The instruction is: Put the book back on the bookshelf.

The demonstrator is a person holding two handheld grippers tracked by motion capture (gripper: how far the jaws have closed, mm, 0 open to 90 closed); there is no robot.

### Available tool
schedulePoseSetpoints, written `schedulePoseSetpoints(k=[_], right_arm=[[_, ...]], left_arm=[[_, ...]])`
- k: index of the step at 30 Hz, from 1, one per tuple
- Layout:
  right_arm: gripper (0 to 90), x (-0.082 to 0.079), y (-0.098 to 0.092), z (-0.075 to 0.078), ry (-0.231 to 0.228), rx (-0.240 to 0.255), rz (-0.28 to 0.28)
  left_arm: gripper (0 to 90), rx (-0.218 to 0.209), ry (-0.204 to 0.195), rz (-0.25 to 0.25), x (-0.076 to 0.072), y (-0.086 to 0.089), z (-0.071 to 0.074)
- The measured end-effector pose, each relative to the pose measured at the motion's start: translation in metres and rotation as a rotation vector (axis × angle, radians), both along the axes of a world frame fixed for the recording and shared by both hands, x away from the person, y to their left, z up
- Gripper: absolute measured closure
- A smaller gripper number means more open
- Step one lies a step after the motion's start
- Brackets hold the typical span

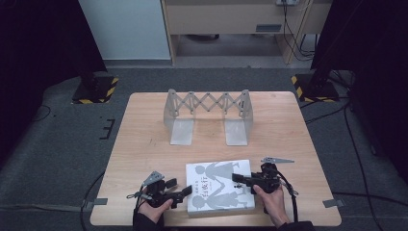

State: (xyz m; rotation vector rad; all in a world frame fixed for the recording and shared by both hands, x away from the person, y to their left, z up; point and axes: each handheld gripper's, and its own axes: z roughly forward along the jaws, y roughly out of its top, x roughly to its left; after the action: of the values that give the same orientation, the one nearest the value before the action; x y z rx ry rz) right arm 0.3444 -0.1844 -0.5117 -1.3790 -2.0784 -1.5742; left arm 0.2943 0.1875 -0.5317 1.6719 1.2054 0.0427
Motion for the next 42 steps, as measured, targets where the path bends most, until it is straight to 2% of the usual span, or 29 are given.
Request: schedulePoseSetpoints(k=[5,8,11,12,20,24,28,33,39,42], right_arm=[[58.7,0.000,-0.001,0.000,0.006,0.009,0.001],[59.6,0.000,-0.001,0.001,0.000,0.011,0.001],[63.4,0.000,-0.005,0.001,0.030,0.060,0.008],[63.4,0.001,-0.005,0.000,0.027,0.065,0.010],[62.1,0.001,-0.005,0.000,0.015,0.061,0.010],[59.8,0.001,-0.003,-0.001,0.013,0.039,-0.002],[52.6,0.000,0.004,-0.003,-0.011,-0.015,-0.025],[48.5,-0.001,0.009,-0.005,-0.036,-0.045,-0.046],[48.4,-0.003,0.013,0.001,-0.058,-0.097,-0.056],[48.4,-0.005,0.014,0.003,-0.067,-0.102,-0.058]], left_arm=[[10.4,0.005,0.007,-0.039,0.000,-0.008,-0.002],[8.5,-0.008,0.017,-0.070,0.001,-0.012,-0.005],[7.9,-0.009,0.014,-0.095,0.001,-0.017,-0.005],[7.8,-0.007,0.012,-0.100,0.001,-0.018,-0.005],[7.7,-0.009,-0.008,-0.125,0.004,-0.023,-0.006],[8.0,-0.003,-0.009,-0.132,0.005,-0.024,-0.006],[8.9,0.005,-0.015,-0.136,0.006,-0.027,-0.007],[9.5,0.010,-0.015,-0.137,0.006,-0.028,-0.007],[10.0,0.015,-0.017,-0.136,0.006,-0.028,-0.007],[10.1,0.012,-0.017,-0.137,0.006,-0.027,-0.006]])
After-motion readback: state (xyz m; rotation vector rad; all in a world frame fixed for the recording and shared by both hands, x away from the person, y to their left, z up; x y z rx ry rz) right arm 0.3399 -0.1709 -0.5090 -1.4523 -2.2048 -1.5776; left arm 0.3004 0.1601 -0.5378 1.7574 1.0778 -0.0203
